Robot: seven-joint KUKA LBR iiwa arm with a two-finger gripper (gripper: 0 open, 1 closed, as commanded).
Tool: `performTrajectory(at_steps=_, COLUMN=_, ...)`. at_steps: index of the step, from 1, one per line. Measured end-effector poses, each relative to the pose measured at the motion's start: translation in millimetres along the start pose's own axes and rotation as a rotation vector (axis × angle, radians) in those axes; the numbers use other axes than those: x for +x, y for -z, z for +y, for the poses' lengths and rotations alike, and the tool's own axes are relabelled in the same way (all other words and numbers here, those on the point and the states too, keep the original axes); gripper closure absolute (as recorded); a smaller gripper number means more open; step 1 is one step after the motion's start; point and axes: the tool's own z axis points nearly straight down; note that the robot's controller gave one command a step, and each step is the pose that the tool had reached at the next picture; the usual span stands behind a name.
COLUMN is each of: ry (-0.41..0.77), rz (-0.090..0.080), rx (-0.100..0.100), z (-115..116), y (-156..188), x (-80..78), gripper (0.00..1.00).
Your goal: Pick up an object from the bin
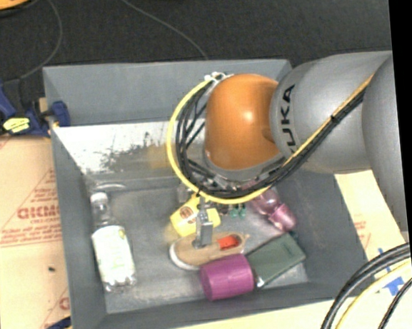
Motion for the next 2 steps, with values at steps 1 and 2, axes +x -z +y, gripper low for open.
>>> performTrajectory(at_steps=1, ry=0.044, rz=-0.003, rx=0.001, z=-11, y=-54, x=-19.8, gripper=0.00)
performTrajectory(at_steps=2, ry=0.172, rz=0.004, rx=-0.002, z=-28, y=-89, x=-22.7, gripper=1.00)
